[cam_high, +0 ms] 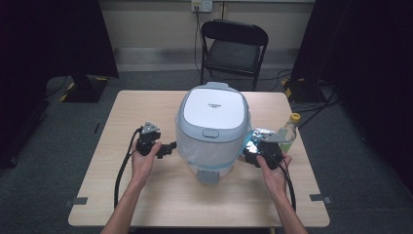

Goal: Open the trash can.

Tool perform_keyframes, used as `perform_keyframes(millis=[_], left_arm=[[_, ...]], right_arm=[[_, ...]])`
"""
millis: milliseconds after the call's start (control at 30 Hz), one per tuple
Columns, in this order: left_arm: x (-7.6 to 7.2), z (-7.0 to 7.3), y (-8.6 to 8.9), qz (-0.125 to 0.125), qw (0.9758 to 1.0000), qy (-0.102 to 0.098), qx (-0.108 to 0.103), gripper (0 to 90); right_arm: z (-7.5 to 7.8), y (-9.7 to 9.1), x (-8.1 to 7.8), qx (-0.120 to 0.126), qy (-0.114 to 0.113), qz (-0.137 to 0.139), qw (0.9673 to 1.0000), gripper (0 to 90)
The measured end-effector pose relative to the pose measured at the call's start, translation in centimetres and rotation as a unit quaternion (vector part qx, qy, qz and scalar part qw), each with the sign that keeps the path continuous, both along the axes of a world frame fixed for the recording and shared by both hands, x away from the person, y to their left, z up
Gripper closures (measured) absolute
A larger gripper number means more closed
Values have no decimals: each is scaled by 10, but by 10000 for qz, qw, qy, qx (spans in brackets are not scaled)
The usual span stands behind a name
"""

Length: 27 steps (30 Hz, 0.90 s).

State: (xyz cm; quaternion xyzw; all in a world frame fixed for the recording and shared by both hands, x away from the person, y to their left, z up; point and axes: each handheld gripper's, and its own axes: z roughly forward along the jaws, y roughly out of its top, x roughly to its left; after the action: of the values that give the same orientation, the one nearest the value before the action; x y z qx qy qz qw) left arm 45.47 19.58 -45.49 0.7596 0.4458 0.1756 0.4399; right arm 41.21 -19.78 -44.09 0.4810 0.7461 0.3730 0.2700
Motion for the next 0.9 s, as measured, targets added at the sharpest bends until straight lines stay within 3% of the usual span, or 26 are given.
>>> perform_keyframes(millis=[67,233,300,400,467,600,733,900], left_arm=[[2,1,-8,6,10000,-75,-44,166],[1,-2,-18,-173,9996,93,-189,167],[-1,-1,-19,-217,9997,10,-62,185],[-4,0,-19,-288,9996,-40,-43,201],[-7,1,-20,-347,9993,-107,3,260],[-12,2,-20,-359,9991,-216,8,314],[-14,0,-15,-565,9978,-104,-332,364],[-17,3,-13,-681,9973,-181,-209,431]], right_arm=[[-1,2,2,107,-7,51,9999,250],[-6,8,6,190,46,210,9996,238],[-7,11,7,192,24,176,9997,259],[-8,11,8,235,-42,152,9996,301],[-8,12,9,297,-78,169,9994,342],[-8,13,12,376,-15,197,9991,395],[-9,14,14,336,-55,251,9991,424],[-4,21,21,90,-35,249,9996,457]])
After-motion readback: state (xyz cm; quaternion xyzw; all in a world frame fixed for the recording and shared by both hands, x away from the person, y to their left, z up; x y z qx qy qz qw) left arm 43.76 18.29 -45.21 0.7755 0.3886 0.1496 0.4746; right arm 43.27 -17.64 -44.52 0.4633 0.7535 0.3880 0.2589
